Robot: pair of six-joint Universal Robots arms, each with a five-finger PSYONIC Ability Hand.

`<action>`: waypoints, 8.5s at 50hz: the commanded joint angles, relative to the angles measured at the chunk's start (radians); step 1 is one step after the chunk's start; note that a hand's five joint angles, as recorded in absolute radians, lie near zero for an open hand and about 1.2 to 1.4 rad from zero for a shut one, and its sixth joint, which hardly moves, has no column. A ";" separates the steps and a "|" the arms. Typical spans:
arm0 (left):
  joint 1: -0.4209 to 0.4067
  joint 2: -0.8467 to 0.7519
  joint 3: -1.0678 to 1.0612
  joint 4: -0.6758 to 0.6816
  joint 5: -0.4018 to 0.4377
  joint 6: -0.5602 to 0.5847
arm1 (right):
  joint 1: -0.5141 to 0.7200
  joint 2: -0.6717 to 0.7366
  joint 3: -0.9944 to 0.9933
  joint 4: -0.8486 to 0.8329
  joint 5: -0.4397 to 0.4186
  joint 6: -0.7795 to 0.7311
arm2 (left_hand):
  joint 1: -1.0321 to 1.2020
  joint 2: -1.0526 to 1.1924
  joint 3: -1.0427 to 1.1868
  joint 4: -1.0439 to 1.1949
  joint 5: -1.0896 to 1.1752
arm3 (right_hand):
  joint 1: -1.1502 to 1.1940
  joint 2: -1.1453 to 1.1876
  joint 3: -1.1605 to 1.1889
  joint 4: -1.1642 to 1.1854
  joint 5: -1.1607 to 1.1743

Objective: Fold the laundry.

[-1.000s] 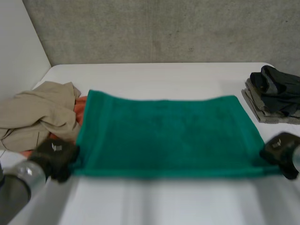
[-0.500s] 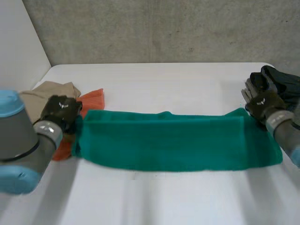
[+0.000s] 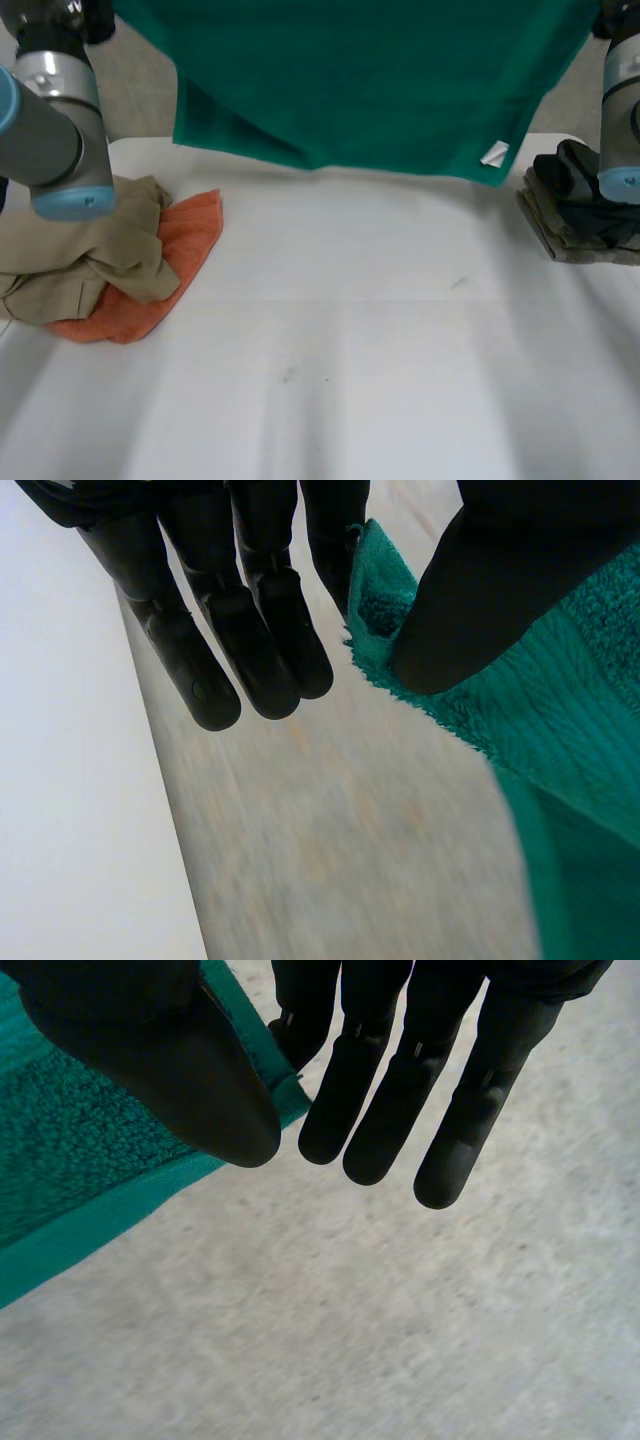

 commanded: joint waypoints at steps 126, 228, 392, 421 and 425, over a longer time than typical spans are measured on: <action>-0.099 0.139 -0.481 -0.252 0.157 0.262 | -0.189 0.042 0.559 0.259 -0.101 0.012 | -0.963 -1.026 -1.021 -1.026 -0.996 | 0.242 0.211 0.203 0.196 0.194; -0.338 0.022 -0.195 -0.389 0.061 0.056 | 0.339 -0.104 0.473 0.234 -0.248 0.471 | -0.963 -1.026 -1.021 -1.026 -0.996 | -0.979 -1.011 -1.019 -1.026 -1.027; -0.265 0.127 -0.022 -0.699 0.765 -0.160 | -0.402 0.026 0.278 0.160 -0.227 0.069 | -0.939 -1.002 -0.997 -1.002 -0.972 | -0.979 -1.011 -1.019 -1.026 -1.027; 0.018 0.363 0.069 -0.657 0.283 -0.190 | -0.038 -0.342 0.345 0.081 -0.406 0.179 | -0.921 -0.984 -0.979 -0.984 -0.954 | -0.979 -1.011 -1.019 -1.026 -1.027; 0.102 0.344 -0.003 -0.714 0.266 0.023 | 0.081 -0.333 0.460 0.114 -0.428 0.180 | -0.939 -1.002 -0.997 -1.002 -0.971 | -0.979 -1.011 -1.019 -1.026 -1.027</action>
